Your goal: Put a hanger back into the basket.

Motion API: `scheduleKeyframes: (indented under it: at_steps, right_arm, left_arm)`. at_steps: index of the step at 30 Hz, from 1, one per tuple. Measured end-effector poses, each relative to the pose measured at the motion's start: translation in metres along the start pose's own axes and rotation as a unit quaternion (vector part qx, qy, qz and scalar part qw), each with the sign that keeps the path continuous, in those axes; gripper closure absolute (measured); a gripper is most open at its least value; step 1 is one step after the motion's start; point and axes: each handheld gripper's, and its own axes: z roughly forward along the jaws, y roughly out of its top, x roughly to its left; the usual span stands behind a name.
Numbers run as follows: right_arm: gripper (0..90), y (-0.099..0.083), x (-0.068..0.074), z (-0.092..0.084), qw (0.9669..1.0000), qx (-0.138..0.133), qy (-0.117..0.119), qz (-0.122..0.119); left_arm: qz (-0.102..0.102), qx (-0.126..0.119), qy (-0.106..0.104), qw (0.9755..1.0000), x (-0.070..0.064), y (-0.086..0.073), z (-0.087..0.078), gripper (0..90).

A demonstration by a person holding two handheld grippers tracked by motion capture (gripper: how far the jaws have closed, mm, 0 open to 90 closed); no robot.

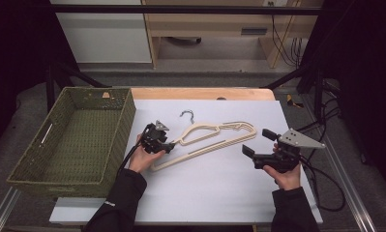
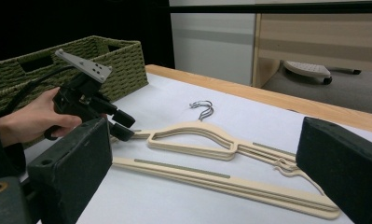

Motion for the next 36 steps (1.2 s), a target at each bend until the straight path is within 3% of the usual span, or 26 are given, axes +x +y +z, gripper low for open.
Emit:
scheduleKeyframes:
  at_steps: [9,12,14,25,28,31,36]
  right_arm:
    - [3.9,0.000,0.000,0.000,1.0000,0.002,0.003,-0.002]
    - [3.9,-0.001,0.000,0.001,1.0000,0.003,0.003,-0.002]
    - [3.9,-0.001,0.001,0.001,1.0000,0.002,0.003,-0.001]
    - [3.9,-0.001,0.001,0.002,1.0000,0.006,0.004,-0.002]
    - [3.9,-0.001,0.001,0.002,1.0000,0.006,0.004,-0.002]
    - [3.9,-0.001,0.001,0.002,1.0000,0.005,0.004,-0.003]
    - [3.9,-0.001,0.001,0.002,1.0000,0.007,0.006,-0.002]
  left_arm:
    - [0.003,0.006,-0.015,0.9999,0.006,-0.002,0.006,63.7]
    - [0.007,0.004,-0.009,0.9999,0.005,-0.002,0.006,67.5]
    - [0.008,0.010,-0.022,0.9997,0.007,-0.002,0.005,72.4]
    - [0.034,0.016,-0.023,0.9991,0.005,-0.001,-0.001,77.3]
    - [0.030,0.014,-0.026,0.9991,0.005,-0.001,-0.002,78.5]
    - [0.034,0.020,-0.034,0.9986,0.004,-0.001,-0.005,78.7]
    - [0.045,0.030,-0.028,0.9981,-0.002,0.000,-0.008,79.1]
